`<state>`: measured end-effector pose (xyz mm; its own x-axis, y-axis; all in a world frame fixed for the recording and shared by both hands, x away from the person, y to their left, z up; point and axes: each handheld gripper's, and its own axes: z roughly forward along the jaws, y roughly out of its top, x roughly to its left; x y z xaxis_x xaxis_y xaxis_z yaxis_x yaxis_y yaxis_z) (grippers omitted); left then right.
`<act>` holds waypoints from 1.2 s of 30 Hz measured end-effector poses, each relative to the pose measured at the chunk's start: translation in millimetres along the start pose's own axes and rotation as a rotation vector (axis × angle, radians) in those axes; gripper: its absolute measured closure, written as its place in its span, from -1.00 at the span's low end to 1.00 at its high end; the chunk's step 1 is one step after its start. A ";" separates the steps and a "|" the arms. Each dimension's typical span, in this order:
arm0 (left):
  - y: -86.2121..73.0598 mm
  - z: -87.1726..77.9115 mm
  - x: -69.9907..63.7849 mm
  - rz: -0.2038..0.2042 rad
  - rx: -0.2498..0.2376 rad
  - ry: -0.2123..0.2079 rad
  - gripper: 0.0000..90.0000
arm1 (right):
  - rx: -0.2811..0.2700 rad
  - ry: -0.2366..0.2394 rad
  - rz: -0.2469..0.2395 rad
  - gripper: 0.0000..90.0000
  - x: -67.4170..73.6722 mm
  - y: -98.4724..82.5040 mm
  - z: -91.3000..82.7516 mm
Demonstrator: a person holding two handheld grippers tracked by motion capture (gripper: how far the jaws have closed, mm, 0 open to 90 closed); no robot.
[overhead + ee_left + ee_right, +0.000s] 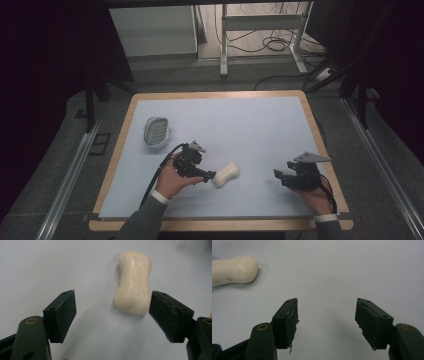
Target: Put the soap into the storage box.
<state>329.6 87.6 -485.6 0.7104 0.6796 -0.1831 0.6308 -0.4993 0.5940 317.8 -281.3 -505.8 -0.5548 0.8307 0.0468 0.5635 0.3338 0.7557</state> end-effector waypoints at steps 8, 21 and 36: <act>9.4 11.6 -8.8 0.020 0.027 -0.003 -0.51 | 0.005 -0.005 0.003 -0.24 -0.7 -1.0 0.7; 23.3 29.8 -18.8 0.047 0.090 0.003 -0.48 | 0.014 -0.012 0.005 -0.24 -1.3 -2.2 2.7; 36.4 50.3 -25.8 0.071 0.144 0.029 -0.39 | 0.023 -0.024 0.010 -0.25 -2.4 -3.9 4.9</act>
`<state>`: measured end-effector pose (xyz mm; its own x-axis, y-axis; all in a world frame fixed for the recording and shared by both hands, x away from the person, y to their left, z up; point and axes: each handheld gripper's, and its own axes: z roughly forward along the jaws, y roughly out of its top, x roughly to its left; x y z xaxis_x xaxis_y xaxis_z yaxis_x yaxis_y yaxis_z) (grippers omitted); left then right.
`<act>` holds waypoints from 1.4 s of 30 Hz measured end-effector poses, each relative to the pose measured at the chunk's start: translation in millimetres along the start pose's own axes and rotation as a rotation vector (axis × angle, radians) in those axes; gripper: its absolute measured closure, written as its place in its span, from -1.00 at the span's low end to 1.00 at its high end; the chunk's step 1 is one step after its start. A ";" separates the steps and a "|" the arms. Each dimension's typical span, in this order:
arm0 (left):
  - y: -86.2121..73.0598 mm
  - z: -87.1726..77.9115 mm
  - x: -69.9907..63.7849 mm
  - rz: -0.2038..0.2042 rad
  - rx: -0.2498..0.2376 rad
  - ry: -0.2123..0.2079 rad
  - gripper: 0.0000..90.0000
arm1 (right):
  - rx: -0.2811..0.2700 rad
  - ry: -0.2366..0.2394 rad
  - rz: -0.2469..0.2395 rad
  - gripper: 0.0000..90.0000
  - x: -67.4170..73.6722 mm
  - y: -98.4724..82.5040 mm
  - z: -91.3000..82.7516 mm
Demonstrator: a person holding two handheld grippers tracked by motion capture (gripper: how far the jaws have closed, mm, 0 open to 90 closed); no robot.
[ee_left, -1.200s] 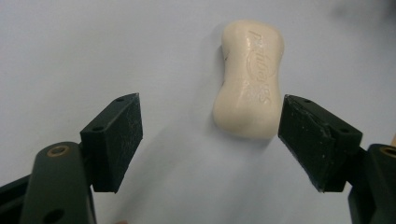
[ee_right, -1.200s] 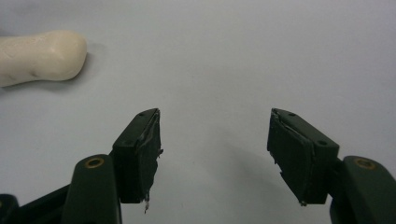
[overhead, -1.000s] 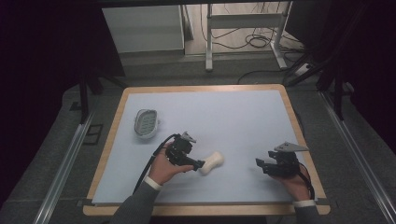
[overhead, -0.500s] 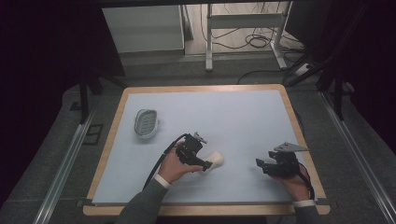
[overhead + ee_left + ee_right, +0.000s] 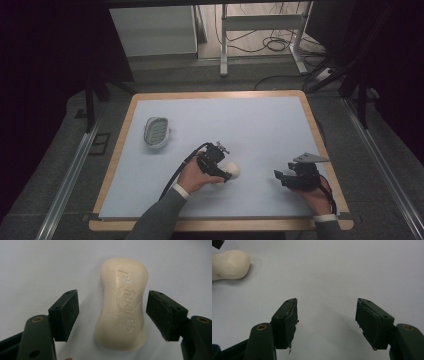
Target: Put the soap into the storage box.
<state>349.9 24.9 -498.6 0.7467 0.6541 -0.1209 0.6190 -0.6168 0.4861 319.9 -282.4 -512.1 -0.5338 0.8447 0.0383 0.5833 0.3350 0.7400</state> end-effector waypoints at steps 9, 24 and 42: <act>5.9 10.0 -3.7 0.010 0.040 -0.001 -0.30 | 0.001 -0.002 0.006 -0.25 -1.1 -0.5 0.0; 6.2 12.9 -5.0 0.026 0.089 -0.013 -0.12 | 0.007 -0.007 0.016 -0.25 -2.8 -1.2 0.6; 6.2 10.9 -0.7 0.040 0.082 -0.017 0.10 | 0.007 -0.013 0.019 -0.25 -3.8 -1.5 1.0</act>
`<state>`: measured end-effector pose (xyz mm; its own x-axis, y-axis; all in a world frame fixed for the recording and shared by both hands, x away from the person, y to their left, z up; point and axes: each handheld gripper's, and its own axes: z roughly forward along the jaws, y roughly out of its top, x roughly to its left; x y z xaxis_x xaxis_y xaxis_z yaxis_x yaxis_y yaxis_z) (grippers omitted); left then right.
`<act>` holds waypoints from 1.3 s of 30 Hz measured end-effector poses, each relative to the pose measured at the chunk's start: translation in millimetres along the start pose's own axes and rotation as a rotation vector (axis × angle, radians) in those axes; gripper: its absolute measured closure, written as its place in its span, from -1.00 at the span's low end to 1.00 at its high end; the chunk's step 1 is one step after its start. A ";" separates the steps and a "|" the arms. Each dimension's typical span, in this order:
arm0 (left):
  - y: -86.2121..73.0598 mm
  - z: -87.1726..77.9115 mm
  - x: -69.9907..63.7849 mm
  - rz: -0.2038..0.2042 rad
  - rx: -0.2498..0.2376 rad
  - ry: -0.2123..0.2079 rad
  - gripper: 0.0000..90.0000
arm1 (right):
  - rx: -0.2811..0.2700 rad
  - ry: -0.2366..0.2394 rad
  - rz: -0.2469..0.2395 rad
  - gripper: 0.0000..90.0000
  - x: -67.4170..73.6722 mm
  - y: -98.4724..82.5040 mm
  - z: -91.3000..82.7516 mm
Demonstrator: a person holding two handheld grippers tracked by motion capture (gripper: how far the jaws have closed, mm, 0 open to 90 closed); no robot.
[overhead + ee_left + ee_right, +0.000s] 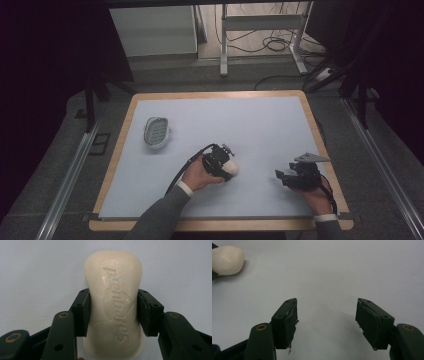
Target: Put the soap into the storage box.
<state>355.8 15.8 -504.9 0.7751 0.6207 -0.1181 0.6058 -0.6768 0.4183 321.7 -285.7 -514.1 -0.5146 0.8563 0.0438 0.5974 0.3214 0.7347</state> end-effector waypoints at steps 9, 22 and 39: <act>1.1 -17.1 7.5 0.000 -0.025 -0.010 0.10 | -0.003 -0.004 0.001 -0.25 -0.8 0.0 -0.6; -7.9 -35.8 27.7 -0.045 -0.049 0.009 0.10 | 0.002 -0.007 0.004 -0.25 -1.0 -0.4 -0.1; -20.5 -56.3 54.1 -0.106 -0.087 0.041 0.10 | 0.005 -0.010 0.005 -0.25 -1.2 -0.7 0.9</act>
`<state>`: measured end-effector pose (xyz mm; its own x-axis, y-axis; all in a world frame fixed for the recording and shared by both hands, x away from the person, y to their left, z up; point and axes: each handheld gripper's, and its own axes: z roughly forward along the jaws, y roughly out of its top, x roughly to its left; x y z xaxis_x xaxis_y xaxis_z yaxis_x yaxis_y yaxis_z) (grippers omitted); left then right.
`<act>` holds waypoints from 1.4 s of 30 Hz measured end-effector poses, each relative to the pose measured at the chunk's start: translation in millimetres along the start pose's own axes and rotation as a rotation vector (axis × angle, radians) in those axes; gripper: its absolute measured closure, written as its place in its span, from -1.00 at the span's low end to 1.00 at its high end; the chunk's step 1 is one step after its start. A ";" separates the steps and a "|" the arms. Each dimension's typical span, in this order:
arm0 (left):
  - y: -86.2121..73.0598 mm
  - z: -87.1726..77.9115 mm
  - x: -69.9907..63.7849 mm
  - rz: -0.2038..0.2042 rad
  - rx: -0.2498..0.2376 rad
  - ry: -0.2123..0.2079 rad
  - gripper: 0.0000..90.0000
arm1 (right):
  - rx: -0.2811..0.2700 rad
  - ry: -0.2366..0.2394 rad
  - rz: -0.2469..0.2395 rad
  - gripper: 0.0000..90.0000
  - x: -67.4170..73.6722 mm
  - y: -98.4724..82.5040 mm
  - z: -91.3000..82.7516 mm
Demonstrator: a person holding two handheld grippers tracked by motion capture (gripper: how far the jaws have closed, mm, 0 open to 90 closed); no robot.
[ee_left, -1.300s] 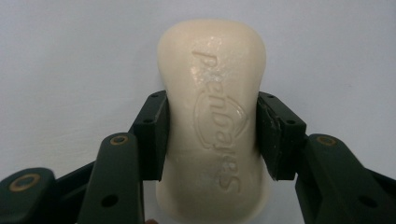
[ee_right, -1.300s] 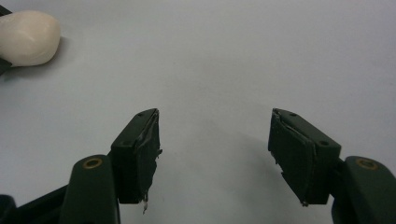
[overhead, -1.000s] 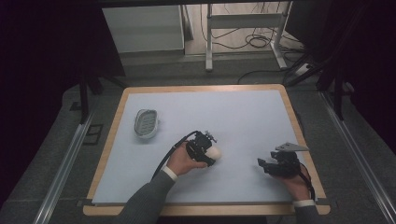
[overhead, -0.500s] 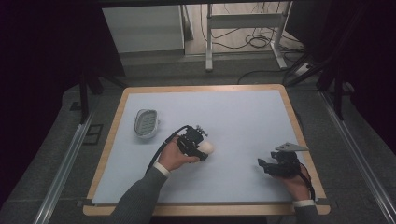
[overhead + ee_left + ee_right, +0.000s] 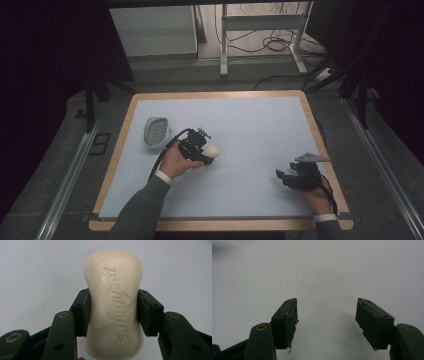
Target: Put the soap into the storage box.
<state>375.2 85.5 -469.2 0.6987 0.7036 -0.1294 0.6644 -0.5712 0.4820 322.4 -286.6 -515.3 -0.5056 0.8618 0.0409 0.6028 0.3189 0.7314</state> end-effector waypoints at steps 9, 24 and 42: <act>-2.0 -11.2 12.0 -0.020 -0.011 0.022 0.10 | 0.004 0.000 0.000 -0.25 -0.6 -0.5 1.0; -7.3 -25.6 30.0 -0.056 -0.024 0.043 0.10 | 0.006 -0.001 -0.002 -0.26 -0.1 -0.6 1.9; -6.2 -40.7 42.8 -0.083 -0.045 0.054 0.10 | -0.005 -0.021 0.010 -0.41 -0.8 -0.1 0.0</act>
<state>390.2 136.4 -442.4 0.6258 0.7701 -0.1237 0.7056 -0.4914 0.5105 322.7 -287.3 -515.4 -0.4860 0.8733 0.0340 0.6048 0.3080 0.7344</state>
